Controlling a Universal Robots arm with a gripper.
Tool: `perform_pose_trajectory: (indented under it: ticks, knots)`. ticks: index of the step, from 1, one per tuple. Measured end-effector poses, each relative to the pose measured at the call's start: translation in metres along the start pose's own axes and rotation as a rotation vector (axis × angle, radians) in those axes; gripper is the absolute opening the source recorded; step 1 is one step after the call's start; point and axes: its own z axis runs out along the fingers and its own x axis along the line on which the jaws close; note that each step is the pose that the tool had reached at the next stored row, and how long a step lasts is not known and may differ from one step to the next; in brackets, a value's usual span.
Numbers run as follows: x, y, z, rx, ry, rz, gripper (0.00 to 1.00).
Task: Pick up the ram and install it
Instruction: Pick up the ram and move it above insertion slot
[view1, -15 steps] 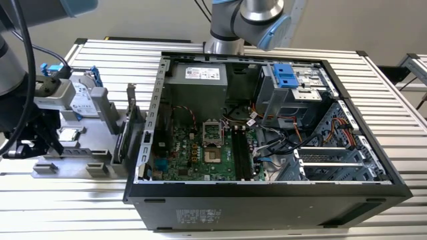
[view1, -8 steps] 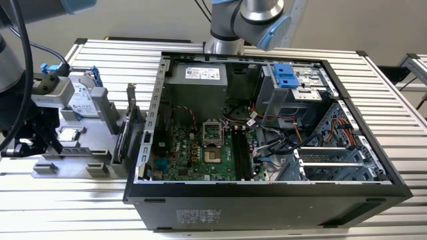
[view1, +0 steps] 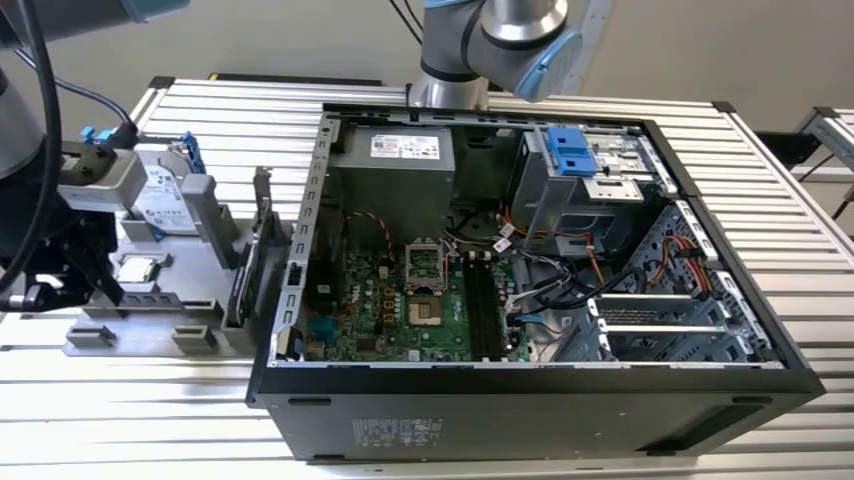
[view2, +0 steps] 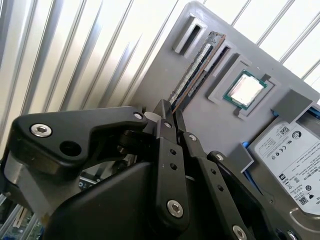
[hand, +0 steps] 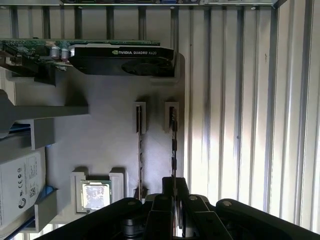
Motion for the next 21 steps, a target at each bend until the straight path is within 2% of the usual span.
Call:
perform_pose_trajectory:
  ticks: [21]
  knots:
    - [0.0001,-0.0002,-0.0134,-0.0001,0.0000,0.005,0.00]
